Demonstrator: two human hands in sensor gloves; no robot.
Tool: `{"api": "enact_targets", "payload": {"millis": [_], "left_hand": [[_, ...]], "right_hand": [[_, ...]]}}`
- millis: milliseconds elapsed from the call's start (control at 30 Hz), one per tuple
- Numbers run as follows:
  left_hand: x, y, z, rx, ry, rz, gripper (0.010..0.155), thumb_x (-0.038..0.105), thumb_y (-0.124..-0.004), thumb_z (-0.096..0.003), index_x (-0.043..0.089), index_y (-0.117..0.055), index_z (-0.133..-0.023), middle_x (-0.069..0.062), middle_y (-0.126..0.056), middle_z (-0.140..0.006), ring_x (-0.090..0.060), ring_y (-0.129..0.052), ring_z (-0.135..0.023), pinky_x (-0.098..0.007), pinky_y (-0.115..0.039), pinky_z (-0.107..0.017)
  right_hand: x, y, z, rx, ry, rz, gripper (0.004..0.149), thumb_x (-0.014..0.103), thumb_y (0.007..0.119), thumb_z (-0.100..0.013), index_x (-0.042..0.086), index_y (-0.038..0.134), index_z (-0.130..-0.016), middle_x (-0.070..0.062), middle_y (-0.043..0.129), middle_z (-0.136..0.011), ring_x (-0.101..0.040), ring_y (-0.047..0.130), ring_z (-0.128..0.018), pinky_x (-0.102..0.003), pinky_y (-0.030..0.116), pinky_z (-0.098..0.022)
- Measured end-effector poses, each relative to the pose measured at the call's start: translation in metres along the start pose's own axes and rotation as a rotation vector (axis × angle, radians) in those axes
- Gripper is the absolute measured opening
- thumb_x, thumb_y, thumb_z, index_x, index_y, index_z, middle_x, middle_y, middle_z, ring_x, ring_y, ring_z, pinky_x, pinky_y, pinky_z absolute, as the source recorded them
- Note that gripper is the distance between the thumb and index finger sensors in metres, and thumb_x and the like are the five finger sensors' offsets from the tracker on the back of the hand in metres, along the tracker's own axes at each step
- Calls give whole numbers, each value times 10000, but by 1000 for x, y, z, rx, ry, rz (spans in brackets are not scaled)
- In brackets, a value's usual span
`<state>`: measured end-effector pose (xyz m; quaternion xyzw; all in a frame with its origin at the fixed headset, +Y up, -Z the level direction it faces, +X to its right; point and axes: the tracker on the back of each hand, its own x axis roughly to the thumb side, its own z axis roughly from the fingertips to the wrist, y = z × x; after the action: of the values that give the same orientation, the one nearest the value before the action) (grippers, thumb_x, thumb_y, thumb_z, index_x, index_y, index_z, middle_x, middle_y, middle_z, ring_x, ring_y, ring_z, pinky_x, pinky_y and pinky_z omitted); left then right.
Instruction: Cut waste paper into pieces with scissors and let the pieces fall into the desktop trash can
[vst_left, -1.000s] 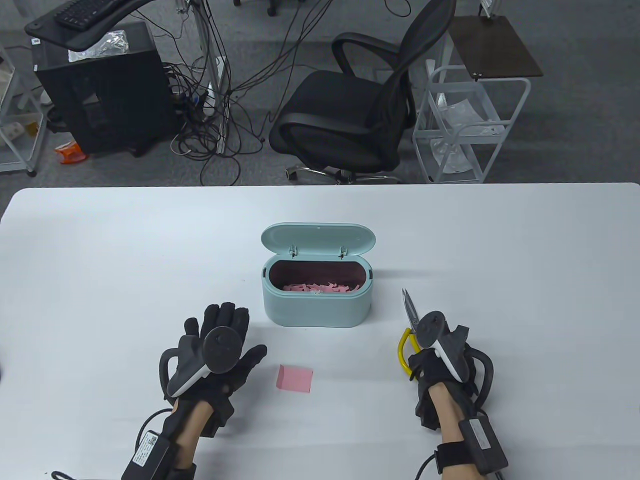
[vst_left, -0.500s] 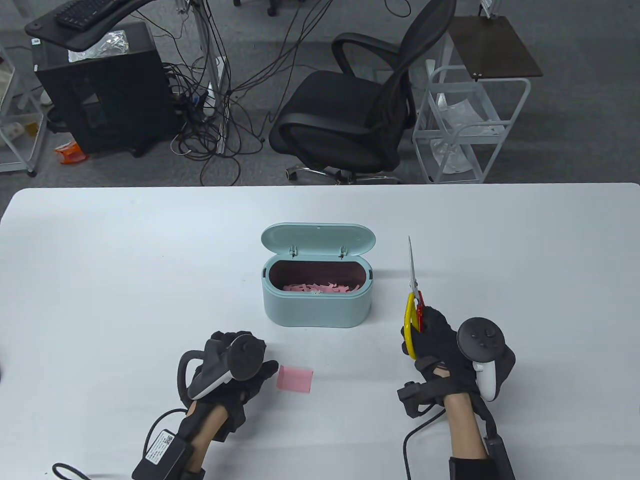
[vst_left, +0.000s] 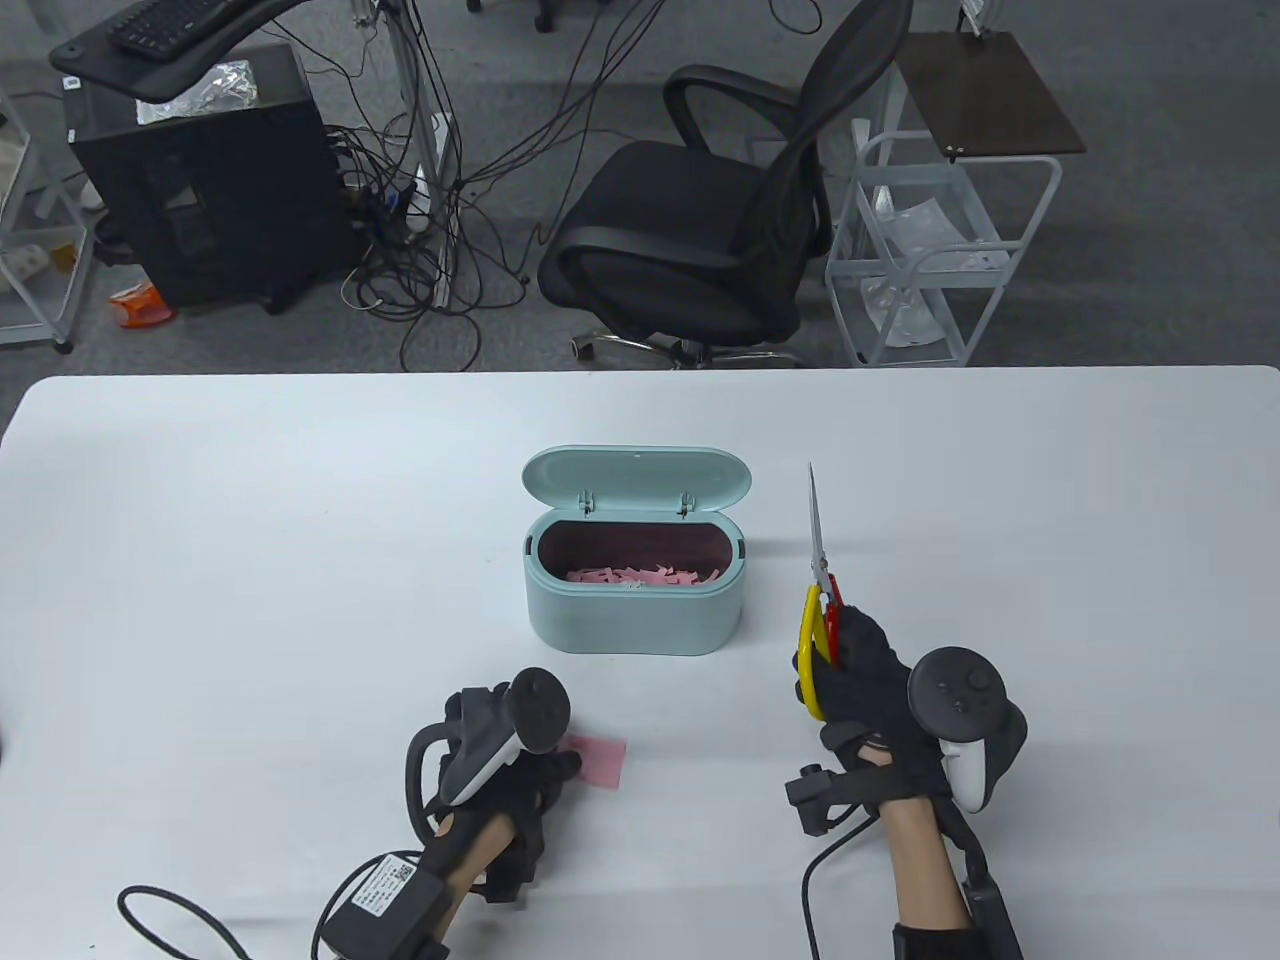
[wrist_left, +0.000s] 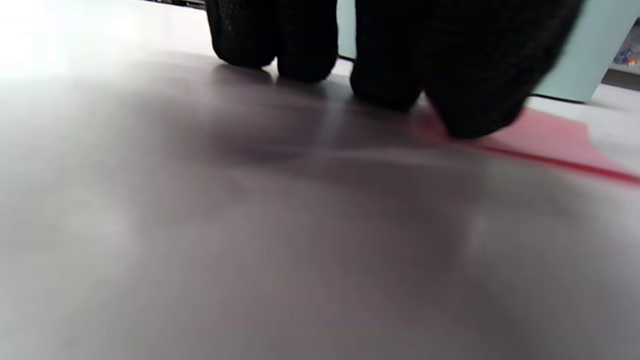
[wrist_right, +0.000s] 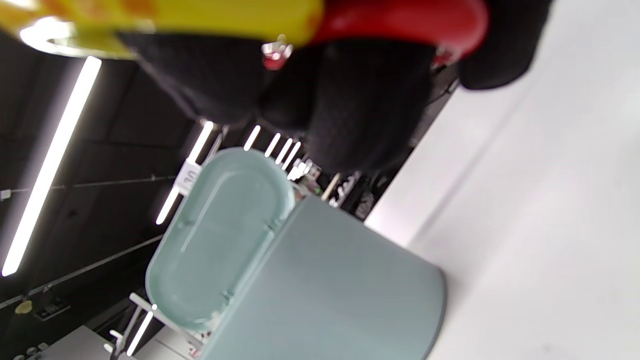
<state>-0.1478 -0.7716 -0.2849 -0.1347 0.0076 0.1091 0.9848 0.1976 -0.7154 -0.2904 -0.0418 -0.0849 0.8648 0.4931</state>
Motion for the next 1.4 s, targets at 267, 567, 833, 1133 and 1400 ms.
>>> {"api": "enact_targets", "payload": {"millis": [267, 567, 833, 1133, 1400], "left_hand": [[-15, 17, -1, 59, -71, 168, 392, 411, -893, -385, 288, -900, -757, 30, -993, -765, -290, -970, -760, -559, -664, -706], [-22, 40, 6, 130, -177, 544, 415, 370, -918, -369, 227, -904, -758, 27, -1050, -648, -249, -1057, -611, -519, -761, -641], [-9, 78, 9, 325, -291, 688, 409, 344, -933, -367, 226, -914, -757, 37, -1047, -651, -246, -1042, -642, -509, -741, -665], [27, 116, -20, 577, -279, 729, 405, 353, -928, -366, 232, -906, -752, 48, -1041, -655, -240, -1036, -655, -521, -708, -689], [22, 92, -53, 520, -100, 874, 408, 362, -919, -378, 223, -905, -761, 47, -1042, -659, -244, -1036, -660, -681, -481, -719]], "right_hand": [[-1, 1, 0, 3, -2, -2, 716, 418, 842, -374, 15, 609, -919, 11, 941, -655, -176, 1049, -408, -563, 751, -598], [-1, 2, -1, 18, -7, -5, 717, 417, 840, -375, 14, 606, -920, 10, 939, -658, -178, 1047, -410, -564, 749, -600], [-1, 11, -3, 70, -36, -96, 717, 422, 831, -379, 14, 600, -923, 13, 937, -659, -168, 1053, -413, -559, 776, -587], [9, 30, -6, 169, -64, -263, 724, 388, 848, -376, 58, 563, -954, 17, 906, -709, -186, 1026, -492, -569, 795, -575], [29, 55, -2, 219, -62, -398, 718, 387, 845, -387, 99, 534, -965, 32, 885, -722, -169, 997, -481, -546, 786, -590]]}}
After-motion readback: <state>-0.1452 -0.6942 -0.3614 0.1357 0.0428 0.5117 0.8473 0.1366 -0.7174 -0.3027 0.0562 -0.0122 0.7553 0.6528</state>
